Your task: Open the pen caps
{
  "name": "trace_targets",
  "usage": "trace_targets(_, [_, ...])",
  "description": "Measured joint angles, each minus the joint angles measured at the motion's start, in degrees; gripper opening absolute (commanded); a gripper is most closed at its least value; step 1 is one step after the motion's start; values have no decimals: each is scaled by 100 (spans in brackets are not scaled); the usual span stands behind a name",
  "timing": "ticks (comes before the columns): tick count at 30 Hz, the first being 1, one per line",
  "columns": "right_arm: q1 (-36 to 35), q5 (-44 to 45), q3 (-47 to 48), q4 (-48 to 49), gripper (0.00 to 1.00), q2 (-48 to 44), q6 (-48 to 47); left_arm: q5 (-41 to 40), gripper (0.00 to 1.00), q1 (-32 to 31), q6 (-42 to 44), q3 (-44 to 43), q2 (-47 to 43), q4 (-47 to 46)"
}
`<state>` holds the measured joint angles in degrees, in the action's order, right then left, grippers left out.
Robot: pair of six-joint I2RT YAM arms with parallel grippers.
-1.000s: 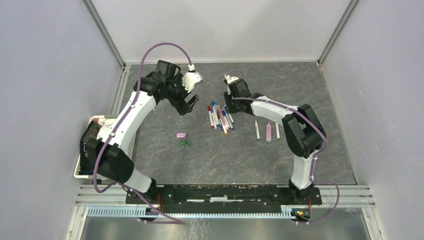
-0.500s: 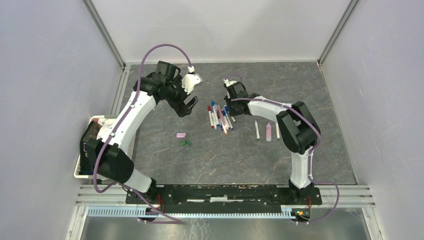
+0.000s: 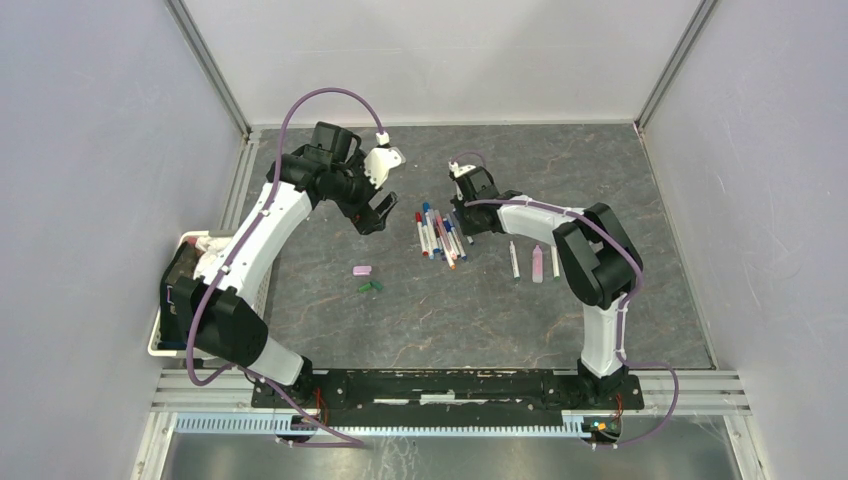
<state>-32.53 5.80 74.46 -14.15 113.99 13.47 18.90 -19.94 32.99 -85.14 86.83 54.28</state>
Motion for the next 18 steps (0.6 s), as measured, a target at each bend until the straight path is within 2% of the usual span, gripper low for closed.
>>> trace_targets(10, [348, -885, -308, -184, 0, -846, -9, 378, 100, 2, 208, 103, -61, -39])
trace_targets(14, [358, -2129, -308, -188, 0, -1405, -59, 931, 100, -33, 918, 706, -472, -20])
trace_targets(18, [245, -3460, -326, -203, 0, -1578, -160, 1156, 100, -260, 1596, 1054, -756, 96])
